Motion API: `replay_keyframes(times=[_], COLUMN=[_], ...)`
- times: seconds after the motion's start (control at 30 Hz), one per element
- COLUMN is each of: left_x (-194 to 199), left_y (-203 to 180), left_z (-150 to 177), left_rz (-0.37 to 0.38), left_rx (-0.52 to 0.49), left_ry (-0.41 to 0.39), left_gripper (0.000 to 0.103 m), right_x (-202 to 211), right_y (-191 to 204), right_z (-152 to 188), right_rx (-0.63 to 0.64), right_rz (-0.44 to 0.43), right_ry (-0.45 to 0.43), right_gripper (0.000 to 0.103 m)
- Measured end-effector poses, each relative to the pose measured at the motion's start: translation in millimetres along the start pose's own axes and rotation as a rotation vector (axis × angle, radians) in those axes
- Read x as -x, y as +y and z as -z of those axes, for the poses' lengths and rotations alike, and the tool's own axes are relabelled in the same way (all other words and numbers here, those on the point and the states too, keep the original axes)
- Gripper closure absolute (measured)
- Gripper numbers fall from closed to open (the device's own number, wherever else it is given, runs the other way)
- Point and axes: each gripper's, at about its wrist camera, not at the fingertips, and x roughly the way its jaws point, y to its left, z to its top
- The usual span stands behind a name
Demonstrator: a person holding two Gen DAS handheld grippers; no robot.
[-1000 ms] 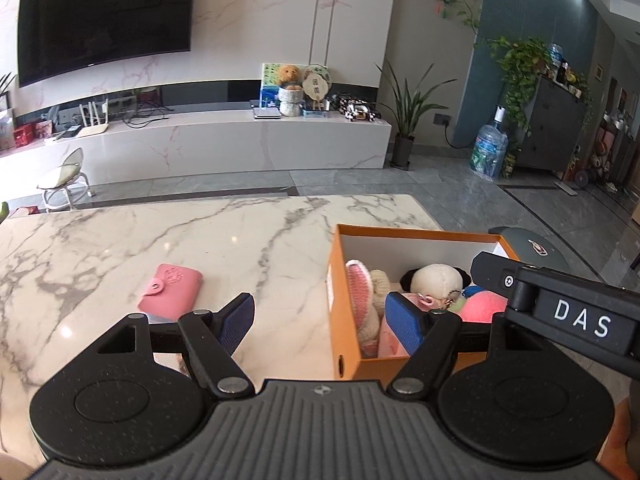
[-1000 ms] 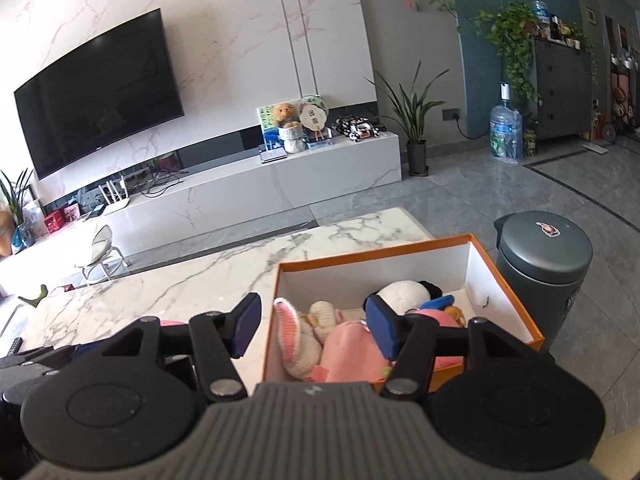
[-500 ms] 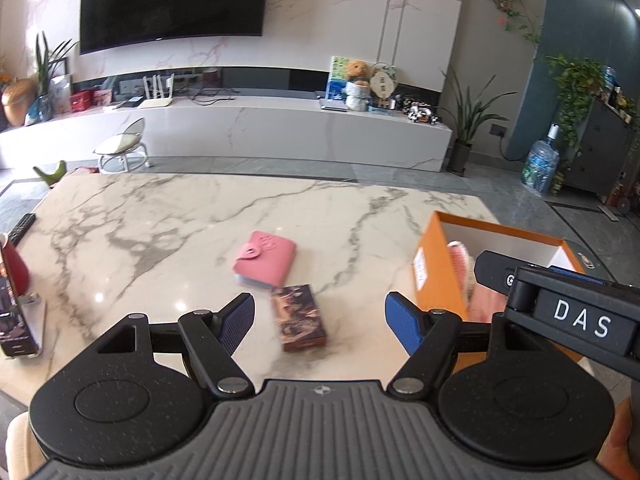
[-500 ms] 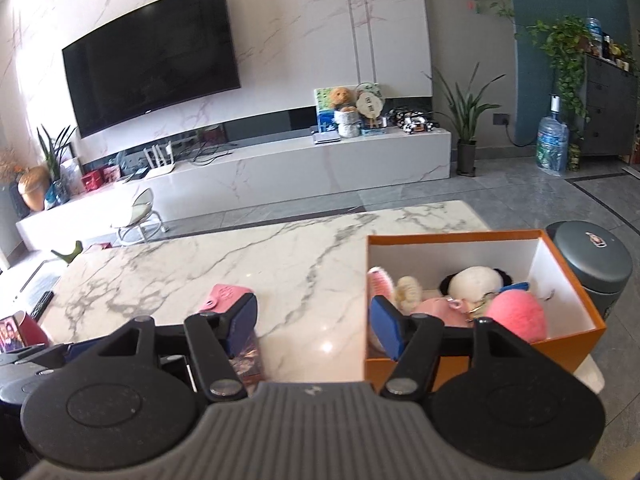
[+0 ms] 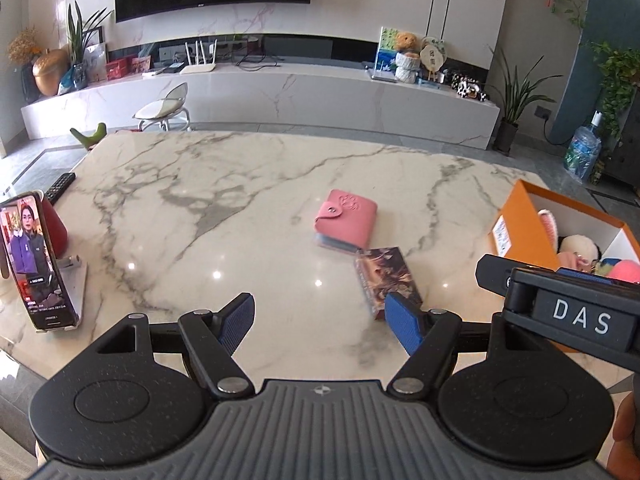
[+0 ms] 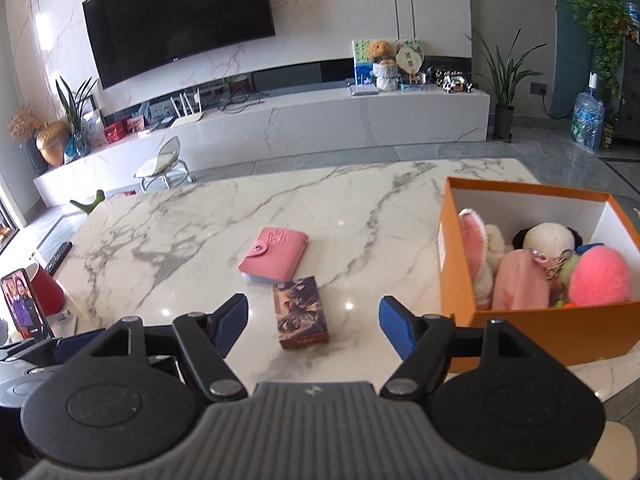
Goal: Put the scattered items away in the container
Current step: 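Move the left tool to the pink wallet while the right tool approaches the card deck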
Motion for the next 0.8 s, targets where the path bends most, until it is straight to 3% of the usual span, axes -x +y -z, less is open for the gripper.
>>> replay_keyframes(times=[0.43,0.73,0.8], left_x=[-67,-102,-110], left_y=[29,50,50], left_z=[-6,-14,-15], left_rz=[-0.056,-0.112,-0.113], left_rx=[0.039,0.085,0.083], left_ry=[0.108,0.142,0.152], left_gripper=[0.018,0.018,0.018], right_x=[-72,-129,-139], right_y=[9,12,15], right_z=[-2,9,11], right_rx=[0.024,0.064,0.077], right_rz=[0.033,0.034,0.035], right_ry=[0.125,0.241,0.253], right_gripper=[0.027,0.027,0.022])
